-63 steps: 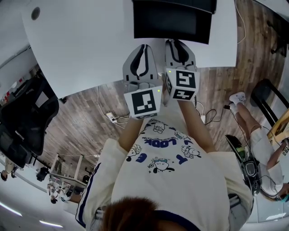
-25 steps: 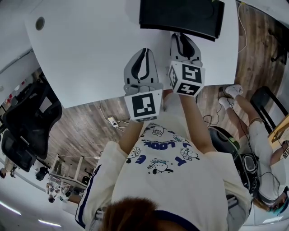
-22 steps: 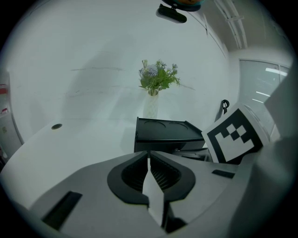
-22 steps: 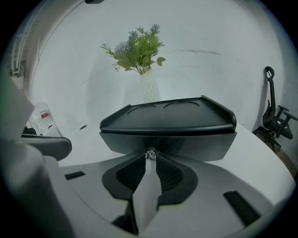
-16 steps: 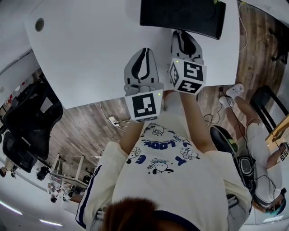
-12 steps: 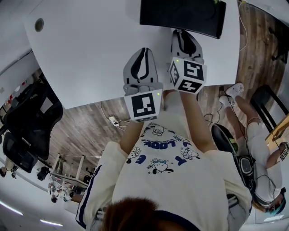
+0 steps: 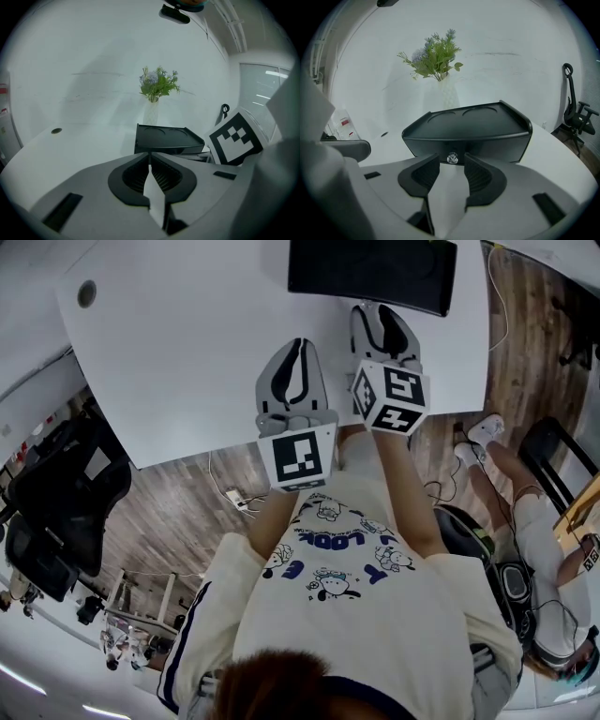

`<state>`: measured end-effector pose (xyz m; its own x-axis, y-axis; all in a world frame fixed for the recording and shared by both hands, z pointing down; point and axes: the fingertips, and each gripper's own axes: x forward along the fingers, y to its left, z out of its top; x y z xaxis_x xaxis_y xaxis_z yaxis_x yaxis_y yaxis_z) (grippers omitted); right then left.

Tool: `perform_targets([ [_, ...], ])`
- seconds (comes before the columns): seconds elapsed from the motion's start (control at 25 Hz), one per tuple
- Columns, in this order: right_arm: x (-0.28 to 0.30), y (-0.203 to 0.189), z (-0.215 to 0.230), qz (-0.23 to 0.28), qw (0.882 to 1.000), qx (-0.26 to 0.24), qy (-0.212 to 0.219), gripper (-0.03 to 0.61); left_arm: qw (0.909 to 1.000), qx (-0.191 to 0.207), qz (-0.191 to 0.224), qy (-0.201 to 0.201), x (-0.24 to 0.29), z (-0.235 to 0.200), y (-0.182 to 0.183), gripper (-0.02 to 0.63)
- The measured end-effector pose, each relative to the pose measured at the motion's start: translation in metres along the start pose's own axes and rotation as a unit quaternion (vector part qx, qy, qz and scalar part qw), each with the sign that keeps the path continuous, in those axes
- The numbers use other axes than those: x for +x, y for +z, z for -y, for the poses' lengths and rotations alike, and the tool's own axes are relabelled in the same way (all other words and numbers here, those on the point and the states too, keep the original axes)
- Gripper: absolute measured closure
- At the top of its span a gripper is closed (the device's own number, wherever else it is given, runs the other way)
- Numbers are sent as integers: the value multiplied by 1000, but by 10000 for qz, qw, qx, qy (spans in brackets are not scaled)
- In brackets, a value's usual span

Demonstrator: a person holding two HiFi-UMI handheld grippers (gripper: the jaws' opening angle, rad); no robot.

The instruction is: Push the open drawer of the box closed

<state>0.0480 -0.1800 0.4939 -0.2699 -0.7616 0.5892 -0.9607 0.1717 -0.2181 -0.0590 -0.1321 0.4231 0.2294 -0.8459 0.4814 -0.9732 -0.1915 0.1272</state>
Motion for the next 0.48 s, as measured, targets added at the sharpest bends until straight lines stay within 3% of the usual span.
perform_targets([
  [0.2, -22, 11, -6, 101, 9999, -127, 30, 412, 9998, 18, 184, -15, -7, 4, 18, 586],
  [0.36, -47, 31, -8, 500, 9985, -225, 54, 512, 9992, 77, 391, -52, -10, 12, 34, 586],
  [0.48, -74, 52, -12, 953, 9951, -256, 105, 529, 9981, 108, 592, -96, -17, 19, 47, 586],
])
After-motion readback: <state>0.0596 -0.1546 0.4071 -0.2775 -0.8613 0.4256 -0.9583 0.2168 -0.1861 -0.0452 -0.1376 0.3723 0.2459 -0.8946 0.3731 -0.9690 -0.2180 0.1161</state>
